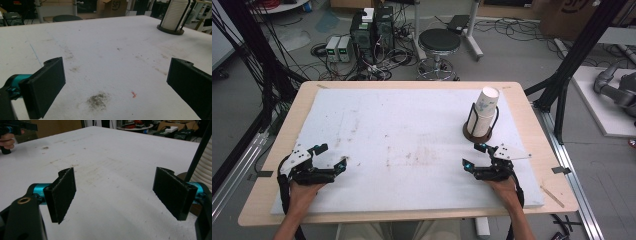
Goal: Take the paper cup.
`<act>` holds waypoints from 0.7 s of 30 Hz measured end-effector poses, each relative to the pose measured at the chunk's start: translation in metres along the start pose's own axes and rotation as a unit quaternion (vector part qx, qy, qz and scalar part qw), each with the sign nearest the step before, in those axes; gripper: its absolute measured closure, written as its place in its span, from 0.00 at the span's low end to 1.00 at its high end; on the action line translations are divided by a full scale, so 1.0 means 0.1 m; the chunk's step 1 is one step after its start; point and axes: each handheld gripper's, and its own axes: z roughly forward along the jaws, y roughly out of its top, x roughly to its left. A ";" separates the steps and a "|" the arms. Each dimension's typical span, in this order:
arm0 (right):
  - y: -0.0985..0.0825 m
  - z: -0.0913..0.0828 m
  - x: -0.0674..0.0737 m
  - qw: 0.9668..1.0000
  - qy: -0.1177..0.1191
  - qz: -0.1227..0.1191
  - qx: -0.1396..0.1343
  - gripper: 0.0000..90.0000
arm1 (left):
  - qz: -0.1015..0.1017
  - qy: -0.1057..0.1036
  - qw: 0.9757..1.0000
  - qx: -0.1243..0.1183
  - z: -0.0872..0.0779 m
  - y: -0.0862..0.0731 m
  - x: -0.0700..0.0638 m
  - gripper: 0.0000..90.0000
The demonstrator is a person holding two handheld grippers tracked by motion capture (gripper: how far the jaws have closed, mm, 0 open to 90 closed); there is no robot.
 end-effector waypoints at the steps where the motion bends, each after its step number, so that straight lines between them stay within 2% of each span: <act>1: 0.00 -0.01 0.00 1.000 0.000 0.000 -0.003 0.21 | -0.001 0.000 1.000 0.000 0.00 0.00 0.00 0.02; 12: -0.01 -0.03 -0.02 1.000 0.003 0.007 -0.014 0.21 | 0.001 0.000 1.000 0.003 0.01 0.00 0.00 0.02; 16: 0.00 -0.01 -0.03 1.000 0.009 0.013 -0.003 0.21 | 0.000 0.002 1.000 -0.002 0.00 0.00 0.00 0.02; 21: 0.03 0.00 -0.04 0.999 0.028 0.026 0.007 0.21 | 0.000 -0.001 1.000 0.000 0.00 0.00 0.00 0.02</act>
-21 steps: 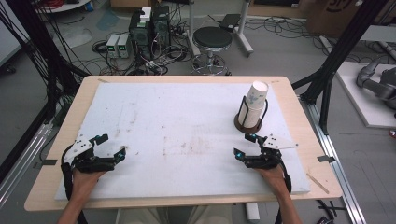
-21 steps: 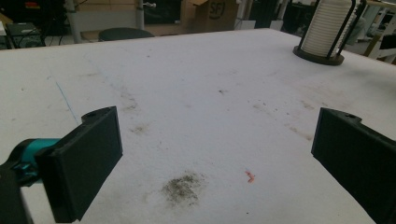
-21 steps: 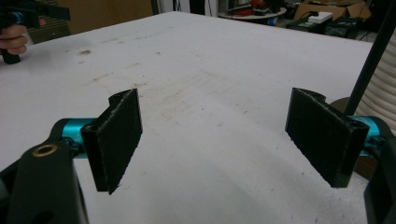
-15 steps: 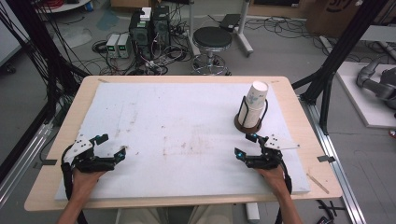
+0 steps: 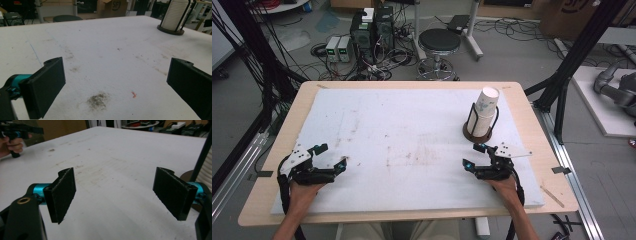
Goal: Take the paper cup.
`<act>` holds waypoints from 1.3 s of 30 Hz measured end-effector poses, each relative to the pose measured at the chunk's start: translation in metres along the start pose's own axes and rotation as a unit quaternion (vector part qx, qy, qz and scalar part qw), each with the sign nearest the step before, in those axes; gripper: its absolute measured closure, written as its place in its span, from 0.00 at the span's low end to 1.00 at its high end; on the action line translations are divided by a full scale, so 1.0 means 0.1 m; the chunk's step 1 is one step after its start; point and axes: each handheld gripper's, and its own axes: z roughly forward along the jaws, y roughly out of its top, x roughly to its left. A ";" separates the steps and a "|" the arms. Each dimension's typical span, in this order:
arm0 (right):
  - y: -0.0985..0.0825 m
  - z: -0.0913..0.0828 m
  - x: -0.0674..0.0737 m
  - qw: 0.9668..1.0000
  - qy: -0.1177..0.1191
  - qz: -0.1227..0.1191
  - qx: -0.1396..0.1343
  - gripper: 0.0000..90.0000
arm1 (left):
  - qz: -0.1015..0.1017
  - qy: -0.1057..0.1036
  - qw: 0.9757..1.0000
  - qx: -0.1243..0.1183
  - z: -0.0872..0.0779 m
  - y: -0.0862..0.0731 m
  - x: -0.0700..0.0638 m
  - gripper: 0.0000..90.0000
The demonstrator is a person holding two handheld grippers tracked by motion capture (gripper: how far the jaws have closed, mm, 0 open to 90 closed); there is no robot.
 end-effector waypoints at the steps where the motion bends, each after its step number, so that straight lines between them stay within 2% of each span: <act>1: 0.05 -0.02 0.02 1.000 0.001 -0.009 0.000 0.21 | 0.000 0.000 1.000 0.000 0.00 0.00 0.00 0.02; 6: 0.22 -0.09 0.04 1.000 0.013 -0.027 -0.009 0.21 | 0.001 0.001 1.000 0.000 0.00 0.00 0.00 0.02; 9: 0.41 -0.19 0.03 0.999 0.019 -0.039 -0.014 0.21 | 0.003 0.002 1.000 0.003 0.00 0.00 -0.01 0.02; 10: 0.41 -0.19 0.03 0.999 0.019 -0.039 -0.014 0.21 | 0.003 0.002 1.000 0.003 0.00 0.00 -0.01 0.02; 11: 0.53 -0.23 0.00 0.999 0.016 -0.044 -0.013 0.21 | 0.003 0.002 1.000 0.003 0.00 0.00 -0.01 0.02; 13: 0.64 -0.28 -0.02 0.999 0.013 -0.046 -0.012 0.21 | 0.003 0.002 1.000 0.003 0.00 0.00 -0.01 0.02; 14: 0.64 -0.28 -0.02 0.999 0.013 -0.046 -0.012 0.21 | 0.003 0.002 1.000 0.003 0.00 0.00 -0.01 0.02; 15: 0.77 -0.33 -0.06 0.999 0.014 -0.051 -0.010 0.21 | 0.004 0.002 1.000 0.003 0.01 0.00 -0.01 0.02; 16: 0.77 -0.33 -0.06 0.999 0.014 -0.051 -0.010 0.21 | 0.004 0.002 1.000 0.003 0.01 0.00 -0.01 0.02; 17: 0.88 -0.37 -0.10 0.998 0.010 -0.058 -0.003 0.21 | 0.004 0.001 1.000 0.003 0.01 0.00 -0.01 0.02; 18: 0.88 -0.37 -0.10 0.998 0.010 -0.058 -0.003 0.21 | 0.004 0.001 1.000 0.003 0.01 0.00 -0.01 0.02; 20: 1.04 -0.44 -0.16 0.998 0.004 -0.069 0.002 0.21 | 0.003 0.002 1.000 0.003 0.01 0.00 -0.01 0.02; 28: 1.36 -0.57 -0.36 0.998 -0.013 -0.067 0.012 0.21 | 0.004 0.000 1.000 0.009 0.02 0.00 -0.01 0.02; 33: 1.51 -0.59 -0.44 0.997 -0.022 -0.072 0.019 0.20 | 0.005 0.000 1.000 0.011 0.02 0.01 -0.01 0.02; 39: 1.68 -0.59 -0.53 0.997 -0.022 -0.072 0.023 0.20 | 0.006 0.000 1.000 0.014 0.03 0.01 -0.01 0.02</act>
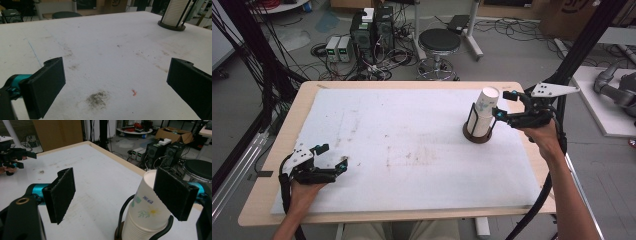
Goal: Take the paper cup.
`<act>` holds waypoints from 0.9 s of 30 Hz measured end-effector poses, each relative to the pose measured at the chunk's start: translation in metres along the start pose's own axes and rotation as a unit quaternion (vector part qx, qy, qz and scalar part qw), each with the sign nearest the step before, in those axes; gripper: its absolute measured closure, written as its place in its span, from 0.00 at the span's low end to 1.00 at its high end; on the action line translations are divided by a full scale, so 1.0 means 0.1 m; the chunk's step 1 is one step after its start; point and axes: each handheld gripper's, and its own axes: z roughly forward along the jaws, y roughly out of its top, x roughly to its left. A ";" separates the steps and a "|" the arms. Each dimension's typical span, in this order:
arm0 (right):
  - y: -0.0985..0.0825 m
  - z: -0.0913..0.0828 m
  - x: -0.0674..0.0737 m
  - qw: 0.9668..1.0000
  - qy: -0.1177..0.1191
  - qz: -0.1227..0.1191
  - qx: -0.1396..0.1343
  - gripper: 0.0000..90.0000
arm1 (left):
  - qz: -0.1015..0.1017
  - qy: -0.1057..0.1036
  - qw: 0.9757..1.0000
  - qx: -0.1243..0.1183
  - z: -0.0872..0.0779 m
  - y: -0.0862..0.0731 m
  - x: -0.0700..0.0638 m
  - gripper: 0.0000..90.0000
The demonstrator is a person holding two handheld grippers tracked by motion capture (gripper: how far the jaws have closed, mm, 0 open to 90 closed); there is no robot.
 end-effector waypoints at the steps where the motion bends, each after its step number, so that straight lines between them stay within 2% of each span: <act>1: 0.02 0.00 -0.02 1.000 0.003 0.002 0.002 0.20 | 0.000 0.000 1.000 0.000 0.00 0.00 0.00 0.02; 3: 0.07 0.01 -0.07 1.000 0.004 0.001 0.014 0.20 | 0.002 -0.001 1.000 0.000 0.00 0.00 -0.01 0.02; 6: 0.13 0.02 -0.14 1.000 0.005 -0.001 0.016 0.20 | 0.008 -0.001 1.000 0.005 0.01 0.00 -0.01 0.02; 9: 0.17 0.04 -0.22 0.999 0.005 0.002 0.034 0.19 | 0.008 -0.002 1.000 0.006 0.01 0.00 -0.01 0.02; 13: 0.25 0.07 -0.32 0.999 0.005 0.004 0.043 0.19 | 0.003 -0.001 1.000 0.005 0.01 0.00 -0.01 0.02; 15: 0.30 0.09 -0.36 0.998 0.004 0.005 0.058 0.19 | 0.003 -0.001 1.000 0.006 0.01 0.00 -0.01 0.02; 17: 0.32 0.11 -0.39 0.998 0.003 0.004 0.059 0.19 | 0.003 -0.001 1.000 0.005 0.01 0.00 -0.01 0.02; 22: 0.39 0.21 -0.50 0.996 0.002 0.011 0.094 0.16 | 0.004 -0.003 1.000 0.006 0.01 0.00 -0.01 0.02; 27: 0.45 0.26 -0.54 0.994 0.000 0.009 0.105 0.16 | 0.003 -0.002 1.000 0.006 0.02 0.00 -0.01 0.02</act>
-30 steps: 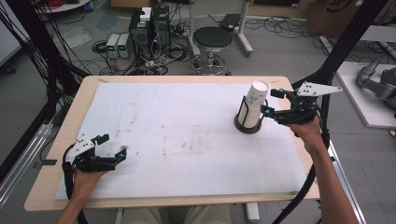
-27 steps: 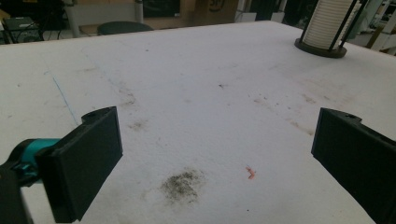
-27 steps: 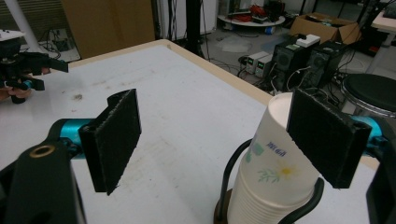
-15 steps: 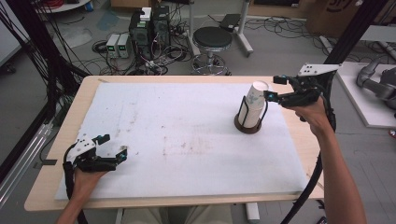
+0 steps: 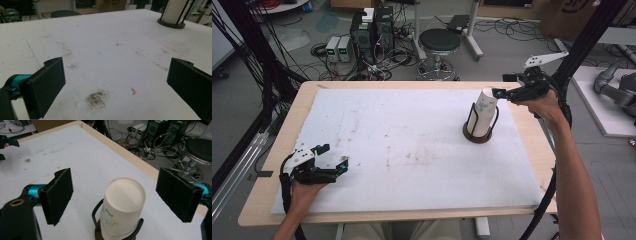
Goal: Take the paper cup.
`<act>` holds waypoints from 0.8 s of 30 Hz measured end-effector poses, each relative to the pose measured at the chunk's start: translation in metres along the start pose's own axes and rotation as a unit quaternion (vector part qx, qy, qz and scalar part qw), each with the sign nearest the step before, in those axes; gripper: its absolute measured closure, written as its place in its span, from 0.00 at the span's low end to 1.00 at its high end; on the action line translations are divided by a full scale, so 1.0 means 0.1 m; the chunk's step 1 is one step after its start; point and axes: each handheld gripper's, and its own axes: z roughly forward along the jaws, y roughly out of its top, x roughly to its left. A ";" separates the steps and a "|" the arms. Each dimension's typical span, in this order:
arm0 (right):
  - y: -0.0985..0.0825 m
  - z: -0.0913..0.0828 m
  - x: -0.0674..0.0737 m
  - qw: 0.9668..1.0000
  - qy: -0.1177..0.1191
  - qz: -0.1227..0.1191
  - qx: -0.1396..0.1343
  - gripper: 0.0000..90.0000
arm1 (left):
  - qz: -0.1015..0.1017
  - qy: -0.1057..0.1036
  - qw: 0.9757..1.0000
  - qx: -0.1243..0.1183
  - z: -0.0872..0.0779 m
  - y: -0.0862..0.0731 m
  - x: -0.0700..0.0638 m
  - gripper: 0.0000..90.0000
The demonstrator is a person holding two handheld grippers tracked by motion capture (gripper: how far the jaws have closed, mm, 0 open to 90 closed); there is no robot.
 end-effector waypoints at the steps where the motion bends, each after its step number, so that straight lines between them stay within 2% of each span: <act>1: 0.02 0.01 -0.02 1.000 0.003 -0.002 0.004 0.16 | 0.000 0.001 1.000 0.001 0.00 0.00 0.00 0.02; 2: 0.07 0.03 -0.04 1.000 -0.001 -0.002 0.019 0.16 | 0.000 0.001 1.000 0.002 0.00 0.00 0.00 0.02; 4: 0.09 0.04 -0.05 1.000 0.001 -0.004 0.026 0.16 | 0.003 0.001 1.000 0.003 0.00 0.00 0.00 0.02; 7: 0.16 0.09 -0.07 0.998 -0.001 -0.011 0.059 0.16 | 0.002 0.001 1.000 0.004 0.00 0.00 -0.01 0.02; 12: 0.19 0.15 -0.12 0.997 -0.005 -0.008 0.081 0.16 | 0.004 -0.002 1.000 0.003 0.01 0.00 -0.01 0.02; 17: 0.23 0.22 -0.16 0.992 -0.001 -0.008 0.125 0.16 | 0.007 -0.002 1.000 0.005 0.01 0.00 -0.01 0.02; 20: 0.24 0.25 -0.16 0.991 0.006 -0.007 0.130 0.16 | 0.008 -0.001 1.000 0.006 0.01 0.00 -0.01 0.02; 24: 0.22 0.32 -0.17 0.986 0.015 -0.004 0.165 0.16 | 0.008 -0.003 1.000 0.006 0.01 0.00 -0.01 0.02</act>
